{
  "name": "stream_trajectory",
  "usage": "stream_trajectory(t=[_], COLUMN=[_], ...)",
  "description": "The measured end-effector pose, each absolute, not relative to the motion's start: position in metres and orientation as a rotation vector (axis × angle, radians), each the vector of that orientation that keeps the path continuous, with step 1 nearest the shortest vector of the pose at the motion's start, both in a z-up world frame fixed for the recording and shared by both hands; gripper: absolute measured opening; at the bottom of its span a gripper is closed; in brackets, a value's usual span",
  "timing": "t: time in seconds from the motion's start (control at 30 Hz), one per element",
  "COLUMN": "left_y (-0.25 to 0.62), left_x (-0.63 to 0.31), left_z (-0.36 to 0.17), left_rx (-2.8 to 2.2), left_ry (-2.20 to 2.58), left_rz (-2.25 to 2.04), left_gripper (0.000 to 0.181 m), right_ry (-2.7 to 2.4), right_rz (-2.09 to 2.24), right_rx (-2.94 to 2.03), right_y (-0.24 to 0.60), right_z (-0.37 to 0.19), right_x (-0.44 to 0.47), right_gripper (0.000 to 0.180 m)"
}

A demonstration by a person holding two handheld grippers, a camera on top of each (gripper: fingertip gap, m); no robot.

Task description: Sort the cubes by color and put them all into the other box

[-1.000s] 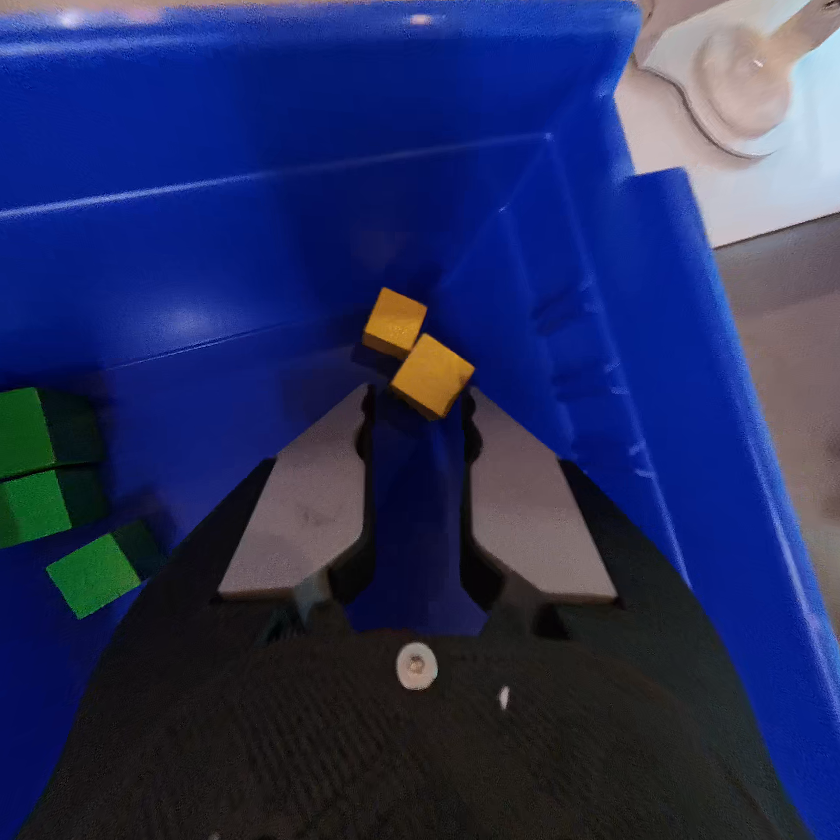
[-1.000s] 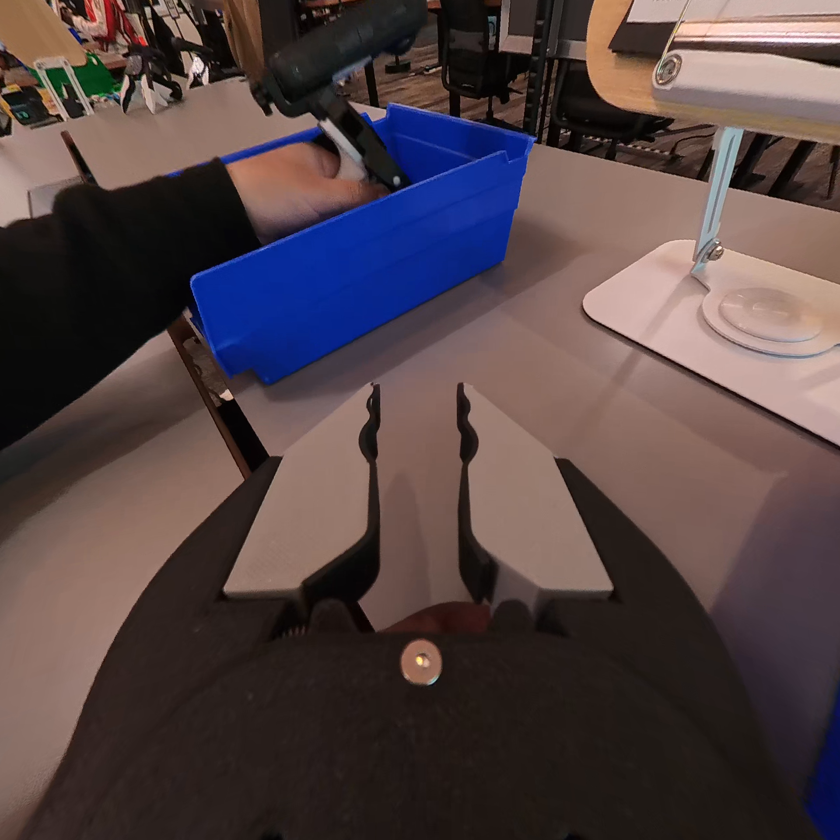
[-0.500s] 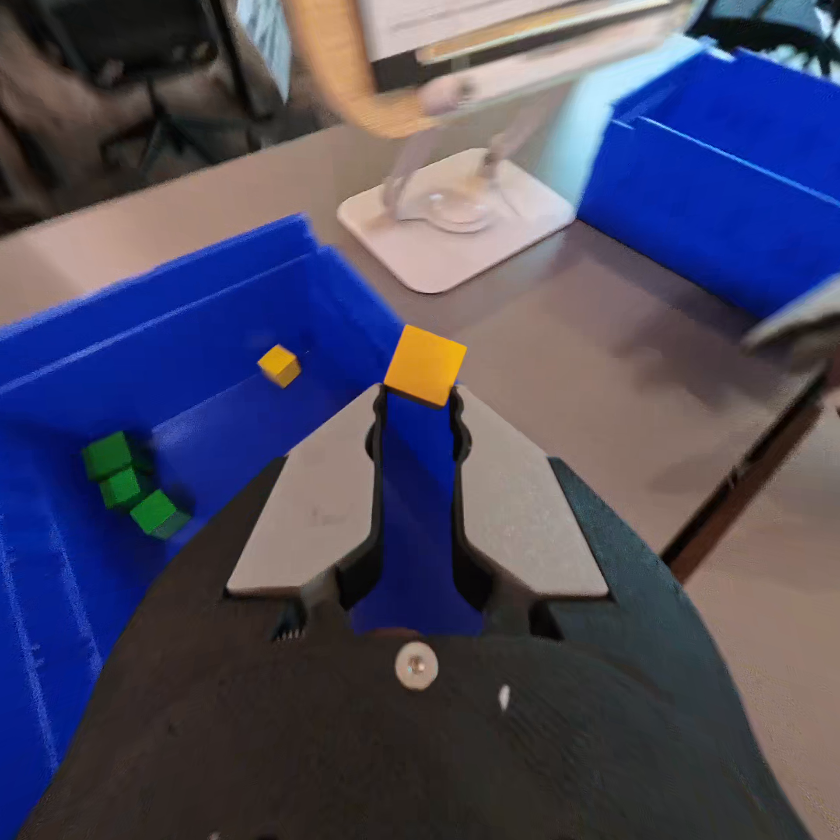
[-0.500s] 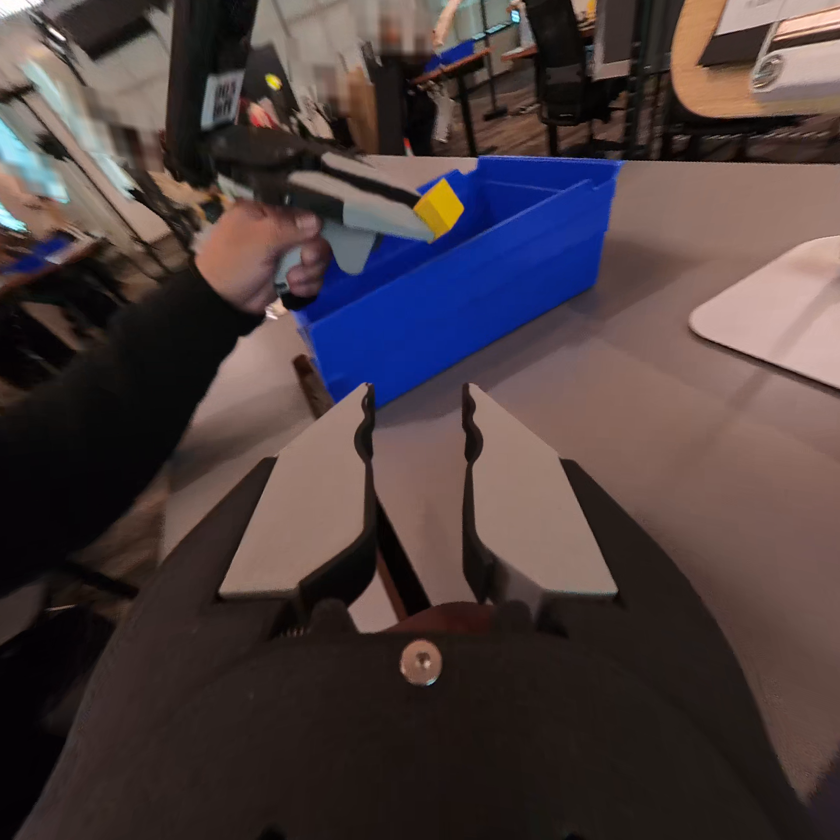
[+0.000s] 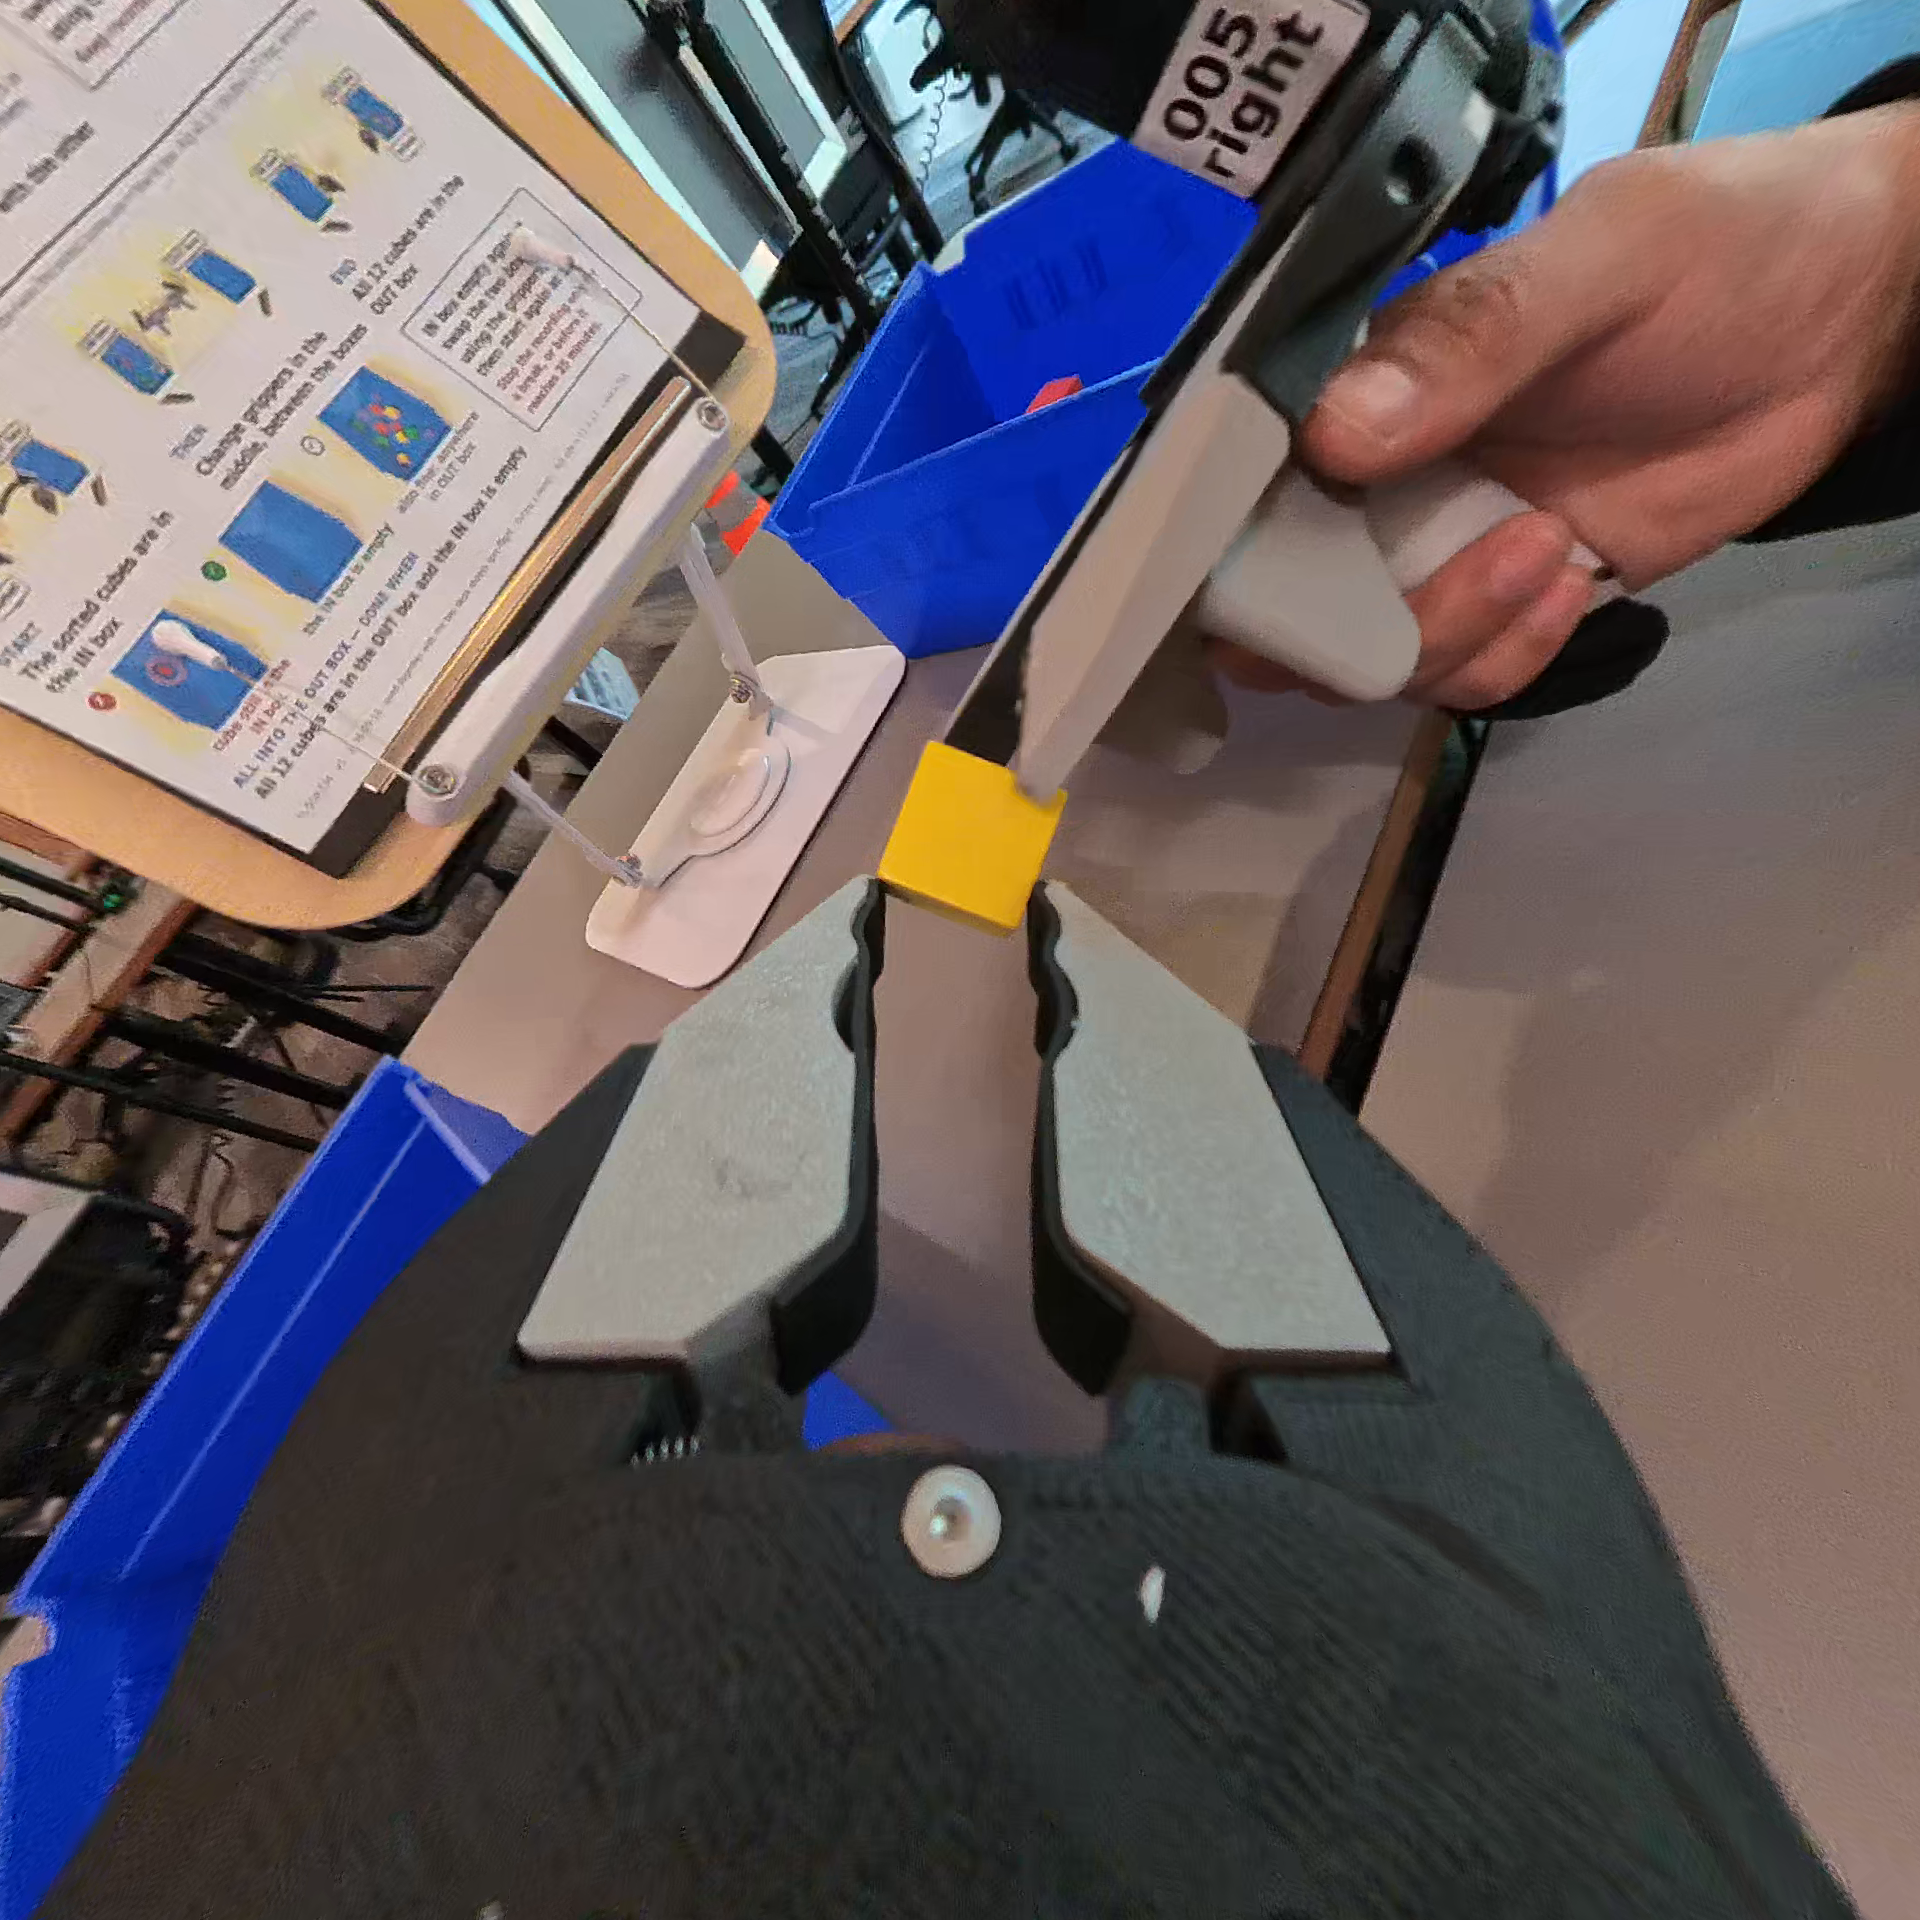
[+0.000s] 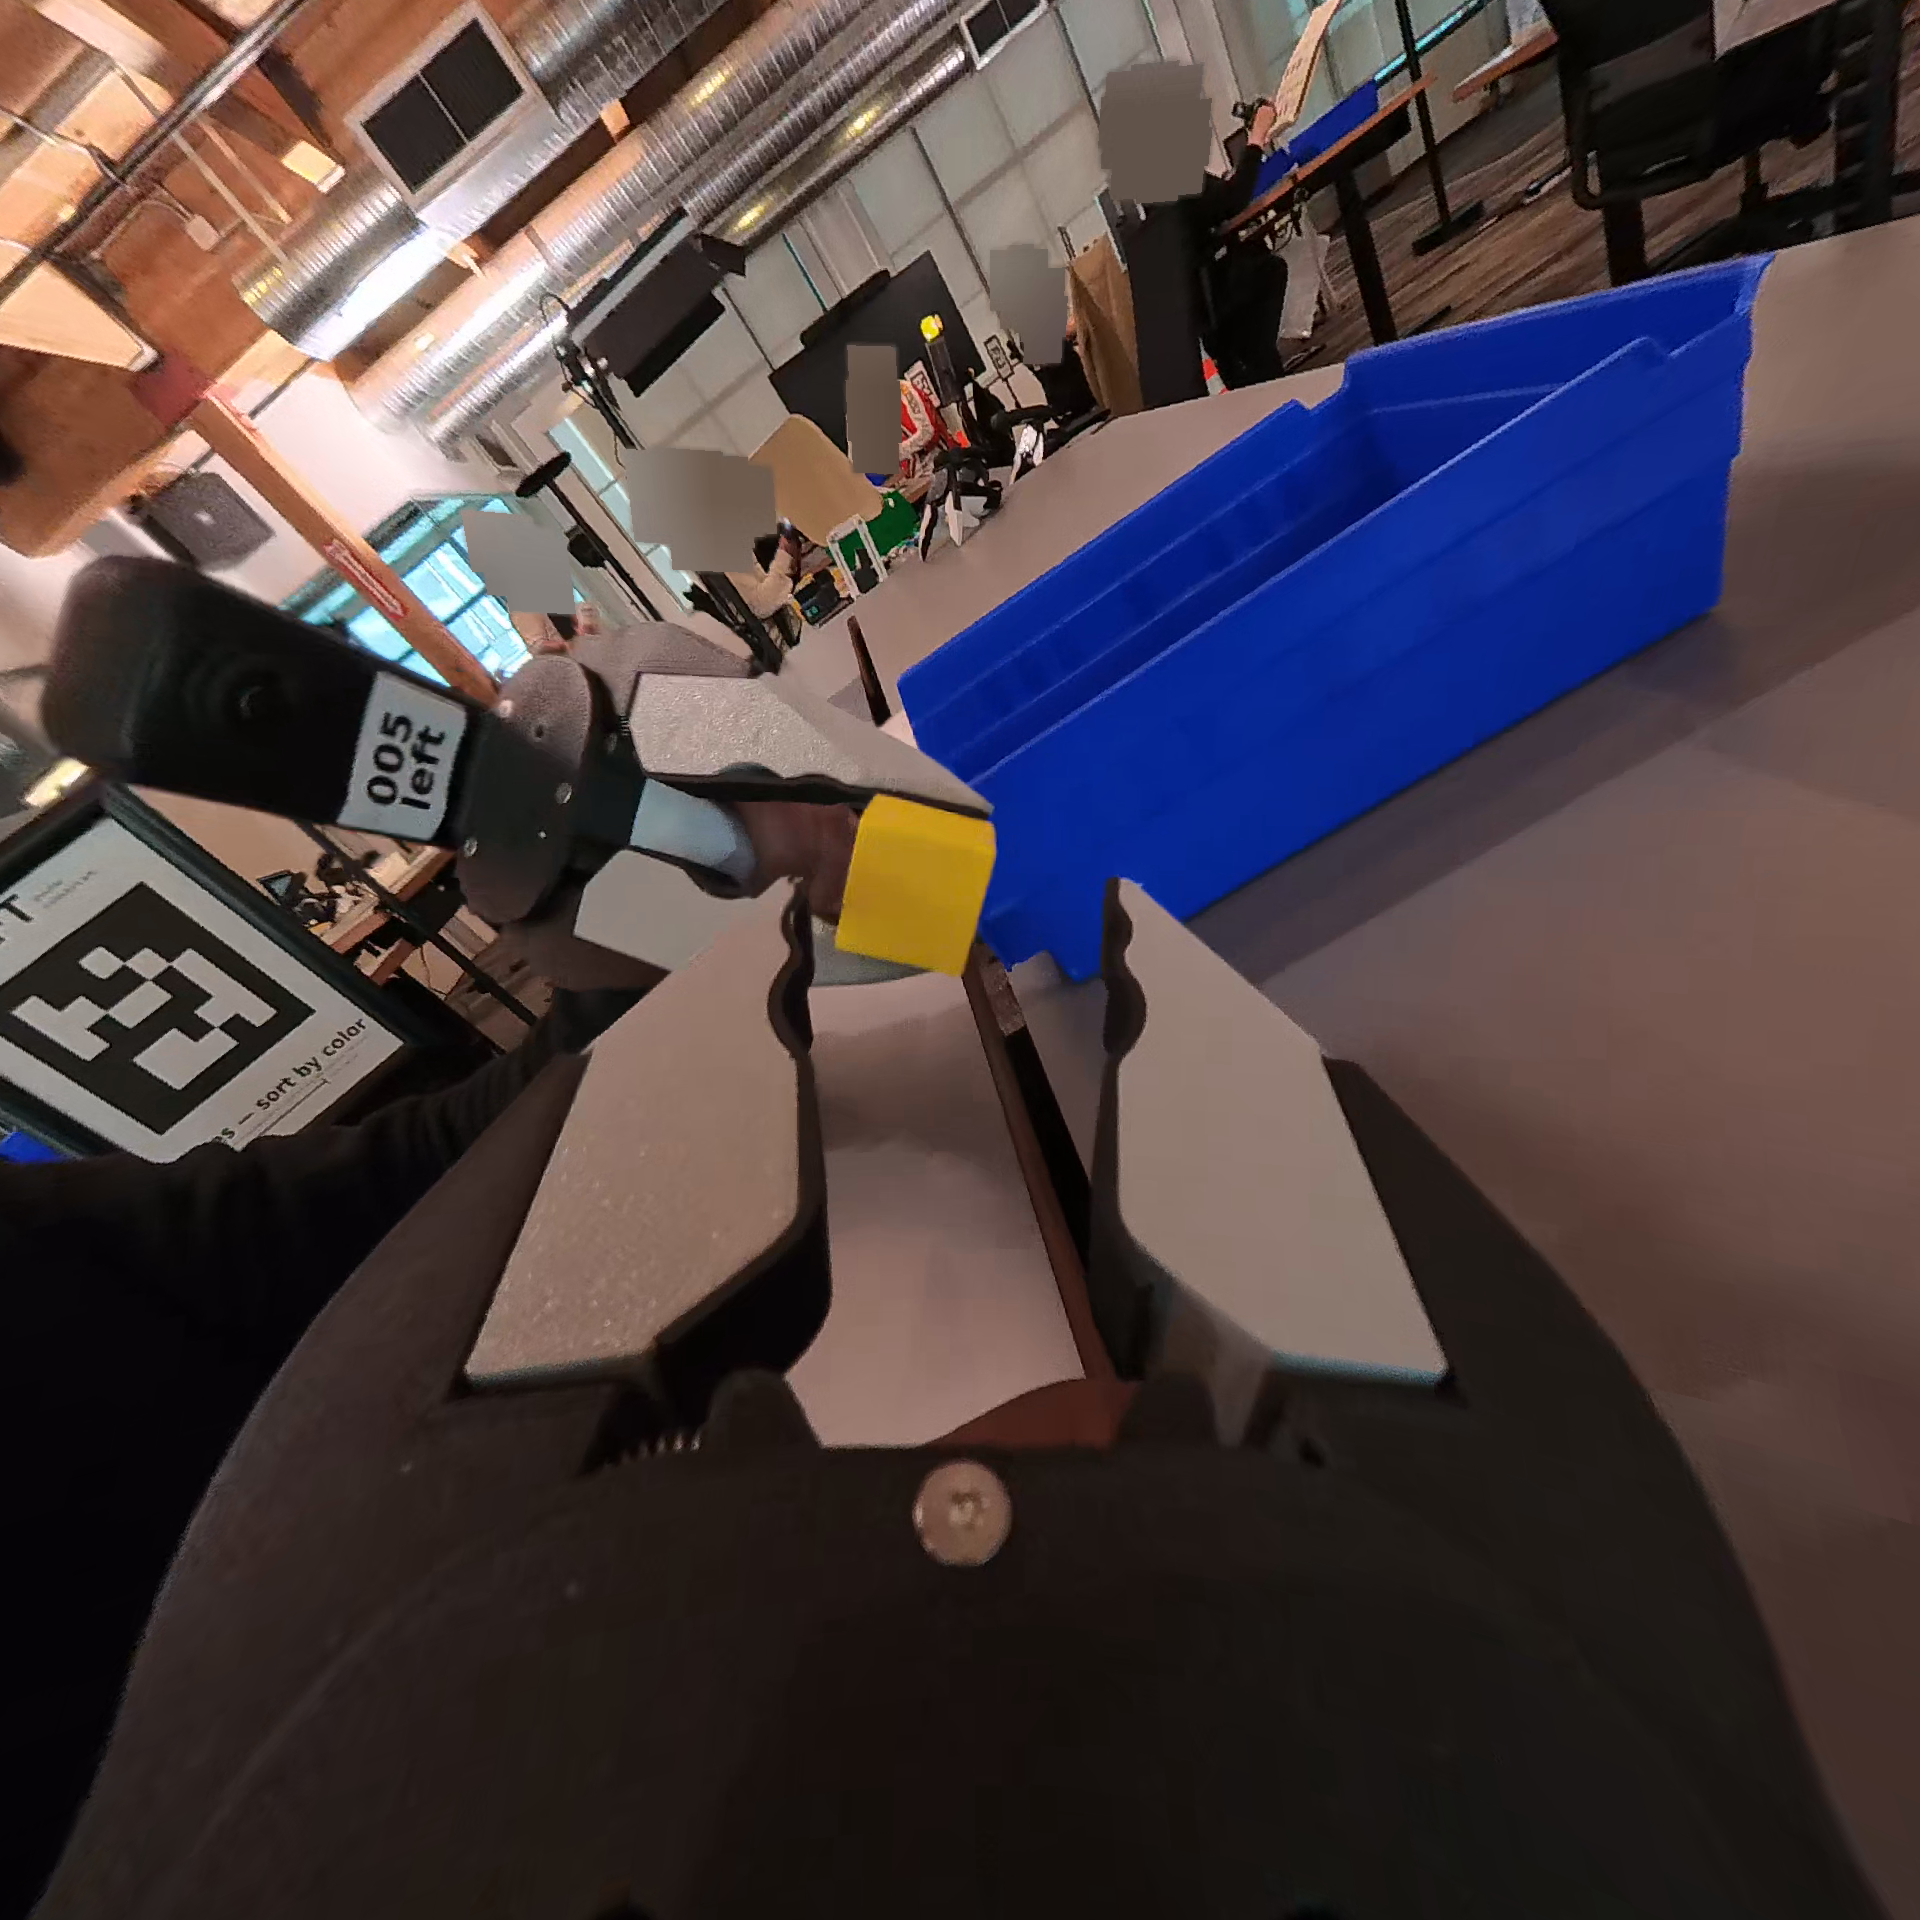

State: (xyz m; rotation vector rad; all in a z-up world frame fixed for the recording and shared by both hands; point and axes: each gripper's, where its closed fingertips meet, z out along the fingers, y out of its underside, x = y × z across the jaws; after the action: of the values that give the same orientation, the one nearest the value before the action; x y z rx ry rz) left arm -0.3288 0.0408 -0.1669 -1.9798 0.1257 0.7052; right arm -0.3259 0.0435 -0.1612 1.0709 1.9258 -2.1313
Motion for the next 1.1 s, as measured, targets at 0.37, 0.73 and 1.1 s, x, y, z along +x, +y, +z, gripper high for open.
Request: stream_trajectory(t=[0.37,0.73,1.1], left_y=[0.046,-0.033,-0.086], left_x=[-0.335,-0.373,-0.408], left_z=[-0.169,-0.165,-0.237], left_rx=[-1.948,-2.018,-2.482], left_ry=[-0.012,-0.516,-0.804], left_rz=[0.732,0.616,0.129], left_gripper=[0.033,0.035,0.048], right_ry=[1.949,2.869,2.609], right_rz=[-2.213,-2.138,-2.186], right_rx=[1.06,2.705,2.717], right_y=[0.055,0.275,0.289], right_z=[-0.147,-0.082,-0.102], right_x=[-0.326,-0.327,-0.342], right_gripper=[0.024,0.025,0.066])
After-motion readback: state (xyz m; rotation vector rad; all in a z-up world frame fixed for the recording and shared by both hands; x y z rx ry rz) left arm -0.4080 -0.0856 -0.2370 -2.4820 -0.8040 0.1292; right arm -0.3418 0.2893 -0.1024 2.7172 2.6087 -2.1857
